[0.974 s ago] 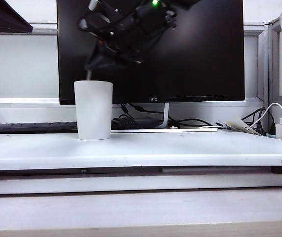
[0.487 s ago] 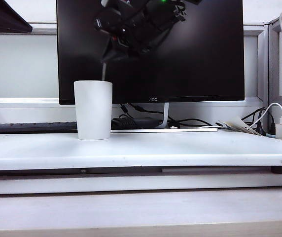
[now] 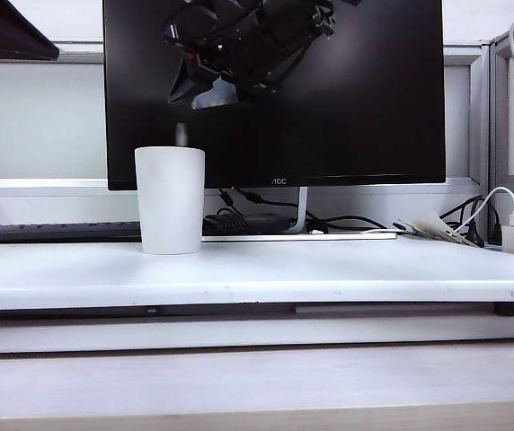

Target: Pick up a spoon and stir the liquid in the cup.

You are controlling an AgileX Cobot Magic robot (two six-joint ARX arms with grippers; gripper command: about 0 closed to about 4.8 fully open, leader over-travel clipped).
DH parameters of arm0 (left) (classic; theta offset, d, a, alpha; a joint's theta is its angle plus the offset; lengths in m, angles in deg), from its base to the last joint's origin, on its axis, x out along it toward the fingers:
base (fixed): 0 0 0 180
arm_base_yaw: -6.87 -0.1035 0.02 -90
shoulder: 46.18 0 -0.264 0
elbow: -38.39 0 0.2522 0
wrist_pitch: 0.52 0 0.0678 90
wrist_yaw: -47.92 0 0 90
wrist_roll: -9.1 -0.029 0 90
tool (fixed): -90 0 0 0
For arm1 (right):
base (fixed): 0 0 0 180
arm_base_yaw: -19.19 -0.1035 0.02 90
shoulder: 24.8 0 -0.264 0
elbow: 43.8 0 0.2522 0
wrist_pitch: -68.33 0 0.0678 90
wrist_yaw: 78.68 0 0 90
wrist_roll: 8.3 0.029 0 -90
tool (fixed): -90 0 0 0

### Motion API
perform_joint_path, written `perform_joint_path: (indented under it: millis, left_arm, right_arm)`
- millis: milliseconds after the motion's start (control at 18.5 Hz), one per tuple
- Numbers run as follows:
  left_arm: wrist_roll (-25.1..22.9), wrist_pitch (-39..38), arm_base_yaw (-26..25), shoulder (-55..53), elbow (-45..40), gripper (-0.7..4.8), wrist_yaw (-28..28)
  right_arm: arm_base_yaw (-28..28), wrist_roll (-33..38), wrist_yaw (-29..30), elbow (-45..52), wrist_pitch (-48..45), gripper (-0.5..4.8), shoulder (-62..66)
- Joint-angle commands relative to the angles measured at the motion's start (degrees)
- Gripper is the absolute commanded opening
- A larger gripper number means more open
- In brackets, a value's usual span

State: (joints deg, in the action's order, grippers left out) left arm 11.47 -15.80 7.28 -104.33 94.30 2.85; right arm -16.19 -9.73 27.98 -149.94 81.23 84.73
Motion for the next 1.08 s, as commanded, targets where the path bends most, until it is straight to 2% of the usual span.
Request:
perform_joint_path:
  millis: [54,108,162,216,379,487,866,974,1082]
  left_arm:
    - [-0.24,0.28,-0.02,0.17,0.20,-0.05,0.35]
    - [-0.22,0.24,-0.02,0.17,0.20,-0.05,0.35]
    - [-0.22,0.00,-0.02,0.17,0.20,-0.05,0.37]
    - [-0.20,-0.42,-0.02,0.17,0.20,-0.05,0.50]
    - [-0.22,-1.42,-0.02,0.20,0.20,-0.05,1.86]
    - [-0.11,-1.90,-0.02,0.35,0.20,-0.05,3.02]
    - [-0.26,-8.00,-0.04,9.49,-0.11,-0.05,2.21]
    - [-0.26,-12.13,0.02,14.05,-1.22,-0.05,1.99]
    - [0.17,-15.63,0.02,20.61,-3.23,-0.05,-0.85]
  right_arm:
    - [-0.09,0.15,-0.04,-0.09,-0.28,1.80,-2.47]
    - [0.00,0.15,-0.28,-0.09,-0.13,1.79,-3.41]
    - [0.11,0.13,-0.24,-0.09,0.70,1.44,-4.44]
    - [0.20,0.07,-0.26,-0.07,3.26,-0.14,-6.01]
    - [0.20,-0.61,-0.22,0.11,11.91,-0.02,-10.14]
    - [0.17,-0.66,-0.02,3.78,14.05,-0.02,-15.41]
    - [-0.22,2.32,-5.40,34.07,12.17,-0.02,-46.23]
    - [-0.28,4.42,-8.48,41.77,11.43,-0.02,-55.54]
    - [-0.24,7.10,-12.37,48.81,11.74,-0.02,-65.90]
